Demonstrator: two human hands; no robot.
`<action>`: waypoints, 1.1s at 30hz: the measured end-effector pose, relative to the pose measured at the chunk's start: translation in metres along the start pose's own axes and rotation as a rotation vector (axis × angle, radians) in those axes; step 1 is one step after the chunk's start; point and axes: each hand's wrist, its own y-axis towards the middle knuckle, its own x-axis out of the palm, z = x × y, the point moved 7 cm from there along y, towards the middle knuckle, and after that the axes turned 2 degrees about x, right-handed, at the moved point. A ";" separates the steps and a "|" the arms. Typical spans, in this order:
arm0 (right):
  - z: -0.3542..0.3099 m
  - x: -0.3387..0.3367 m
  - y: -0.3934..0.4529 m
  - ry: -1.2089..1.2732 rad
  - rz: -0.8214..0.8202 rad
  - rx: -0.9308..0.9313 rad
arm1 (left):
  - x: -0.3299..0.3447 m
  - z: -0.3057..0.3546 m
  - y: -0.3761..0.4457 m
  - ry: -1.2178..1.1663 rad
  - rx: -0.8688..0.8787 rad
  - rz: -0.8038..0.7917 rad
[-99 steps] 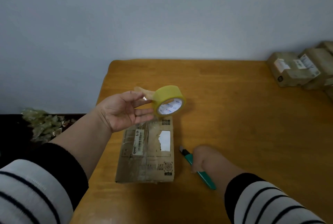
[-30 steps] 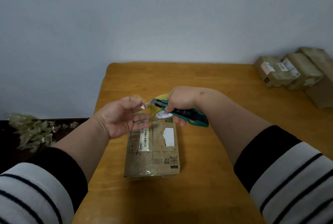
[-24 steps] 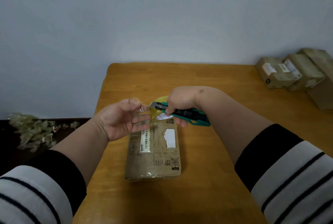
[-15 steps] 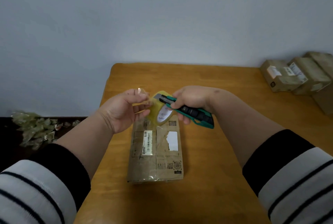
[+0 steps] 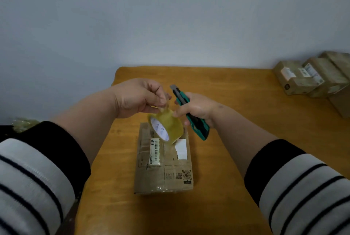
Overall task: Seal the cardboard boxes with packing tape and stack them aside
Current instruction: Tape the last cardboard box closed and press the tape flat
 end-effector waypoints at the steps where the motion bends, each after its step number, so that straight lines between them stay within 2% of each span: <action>1: 0.002 0.005 -0.001 -0.013 -0.042 -0.001 | 0.000 -0.001 0.000 -0.011 -0.004 0.005; 5: 0.004 0.017 -0.004 0.072 -0.112 -0.065 | -0.005 -0.004 -0.006 -0.004 -0.027 0.034; 7: 0.002 0.014 -0.003 0.084 -0.064 -0.071 | -0.011 0.003 -0.010 0.158 -0.012 0.096; 11: -0.005 0.004 -0.003 0.136 0.074 -0.117 | -0.020 0.034 -0.014 0.667 0.085 0.250; 14: -0.010 0.002 -0.003 0.145 0.194 -0.198 | -0.018 0.039 -0.016 0.757 0.081 0.259; 18: 0.010 0.010 -0.002 0.195 0.263 -0.163 | -0.011 0.000 -0.020 0.556 0.028 0.178; 21: 0.031 0.022 -0.003 0.077 0.251 -0.098 | -0.008 -0.041 -0.026 0.384 -0.040 0.153; 24: 0.044 0.027 -0.004 0.105 0.260 -0.078 | -0.001 -0.078 -0.035 0.021 -0.151 0.108; 27: 0.045 0.032 -0.005 0.132 0.228 -0.071 | 0.002 -0.105 -0.038 -0.293 -0.244 0.250; 30: 0.045 0.036 -0.004 0.157 0.197 -0.080 | 0.005 -0.124 -0.041 -0.420 -0.319 0.424; 33: 0.044 0.038 -0.006 0.222 0.155 -0.067 | 0.012 -0.135 -0.043 -0.539 -0.412 0.448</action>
